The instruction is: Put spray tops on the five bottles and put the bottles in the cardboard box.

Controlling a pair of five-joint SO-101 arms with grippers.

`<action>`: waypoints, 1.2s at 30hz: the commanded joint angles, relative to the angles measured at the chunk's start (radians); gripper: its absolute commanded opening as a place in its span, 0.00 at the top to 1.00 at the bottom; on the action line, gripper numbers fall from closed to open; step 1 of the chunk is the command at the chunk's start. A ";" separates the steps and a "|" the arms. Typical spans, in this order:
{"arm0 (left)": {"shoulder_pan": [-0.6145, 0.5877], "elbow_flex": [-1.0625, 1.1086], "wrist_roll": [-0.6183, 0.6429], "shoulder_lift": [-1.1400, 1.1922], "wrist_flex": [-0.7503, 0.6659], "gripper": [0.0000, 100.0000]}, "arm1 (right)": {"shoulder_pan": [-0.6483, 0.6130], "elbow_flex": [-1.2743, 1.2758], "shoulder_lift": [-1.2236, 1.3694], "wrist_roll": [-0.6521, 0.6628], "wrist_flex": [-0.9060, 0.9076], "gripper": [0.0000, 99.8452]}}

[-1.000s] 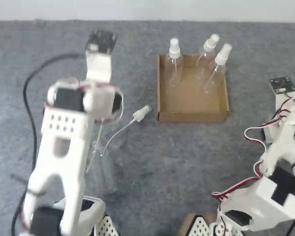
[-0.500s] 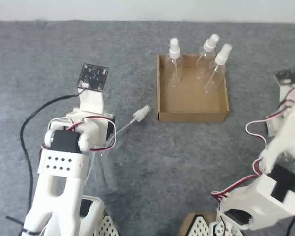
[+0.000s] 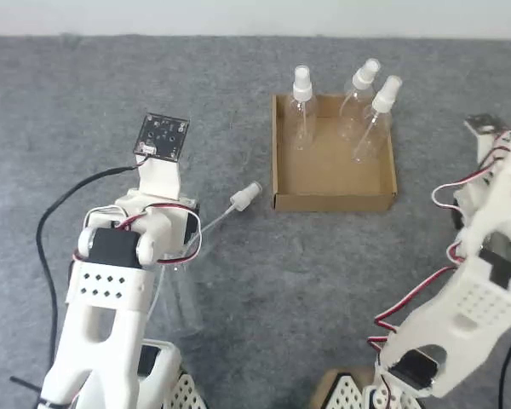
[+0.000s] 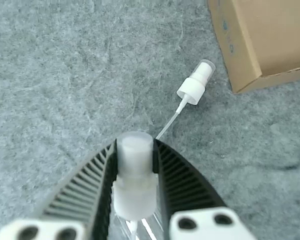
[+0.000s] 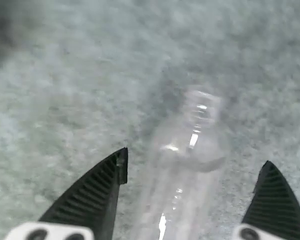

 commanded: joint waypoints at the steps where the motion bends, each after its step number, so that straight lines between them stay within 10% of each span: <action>1: -0.005 0.002 -0.002 -0.025 -0.029 0.99 | 0.031 -0.109 0.035 -0.011 0.010 0.70; 23: -0.015 -0.042 -0.008 -0.034 -0.031 0.99 | 0.004 -0.285 0.008 -0.060 0.051 0.99; 36: -0.143 -0.340 0.043 -0.034 0.057 0.99 | -0.410 0.146 -0.644 -0.371 -0.036 0.99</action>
